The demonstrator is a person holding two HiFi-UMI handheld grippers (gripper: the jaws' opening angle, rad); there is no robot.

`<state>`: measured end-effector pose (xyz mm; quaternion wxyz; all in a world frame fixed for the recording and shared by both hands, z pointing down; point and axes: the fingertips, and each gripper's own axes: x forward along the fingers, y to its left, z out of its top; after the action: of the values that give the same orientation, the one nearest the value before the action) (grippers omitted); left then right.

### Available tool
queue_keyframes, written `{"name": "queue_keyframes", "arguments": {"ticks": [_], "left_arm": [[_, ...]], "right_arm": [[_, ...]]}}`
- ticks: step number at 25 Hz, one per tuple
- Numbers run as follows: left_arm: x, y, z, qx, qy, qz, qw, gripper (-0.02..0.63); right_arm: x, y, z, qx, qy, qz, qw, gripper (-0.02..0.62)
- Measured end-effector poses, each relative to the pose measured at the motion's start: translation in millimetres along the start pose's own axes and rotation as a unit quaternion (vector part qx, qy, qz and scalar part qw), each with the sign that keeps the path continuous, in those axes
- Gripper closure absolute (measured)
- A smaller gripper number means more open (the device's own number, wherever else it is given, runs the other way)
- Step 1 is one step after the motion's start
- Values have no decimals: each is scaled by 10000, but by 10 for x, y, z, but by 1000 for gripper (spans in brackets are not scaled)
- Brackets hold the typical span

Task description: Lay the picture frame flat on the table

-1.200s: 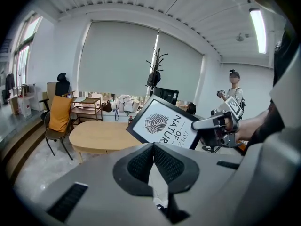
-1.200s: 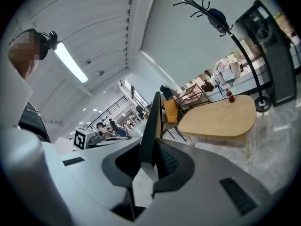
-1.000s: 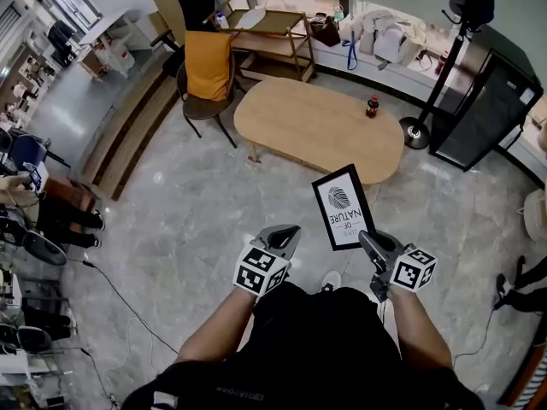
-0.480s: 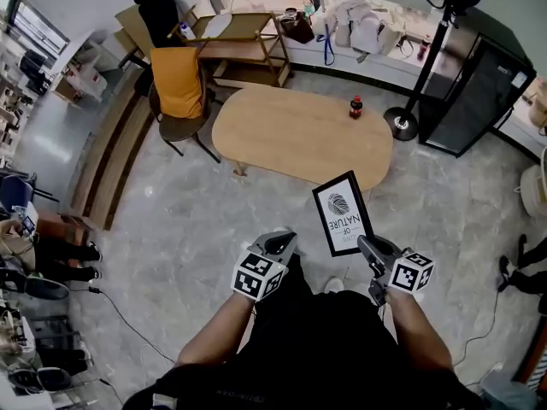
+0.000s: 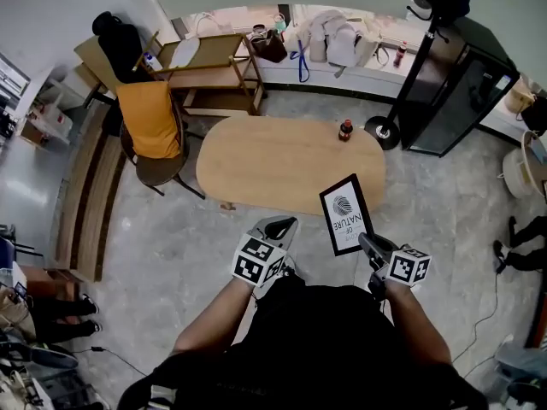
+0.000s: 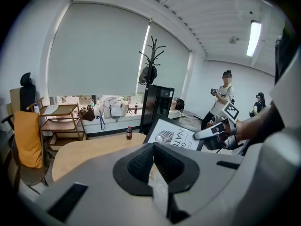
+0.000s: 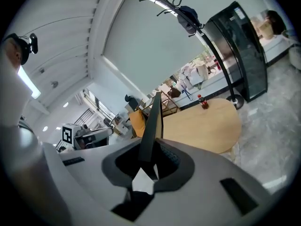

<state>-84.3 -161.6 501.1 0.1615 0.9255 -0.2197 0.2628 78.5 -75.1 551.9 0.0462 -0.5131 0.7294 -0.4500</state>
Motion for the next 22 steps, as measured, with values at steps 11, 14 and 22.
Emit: {"name": "queue_keyframes", "arguments": {"ticks": [11,14,22], "left_arm": [[265,1001,-190,-269,482,-374,9978,601],[385,1127,-203,-264,562,-414,9972,601],[602,1586,-175,-540,759,-41,9956,601]], "right_arm": [[835,-194,235,1492,-709,-445,9853,555],[1018,-414,300,1891,-773,-526,9775,555],[1793,-1489,297,2935,-642,-893,9496,555]]}}
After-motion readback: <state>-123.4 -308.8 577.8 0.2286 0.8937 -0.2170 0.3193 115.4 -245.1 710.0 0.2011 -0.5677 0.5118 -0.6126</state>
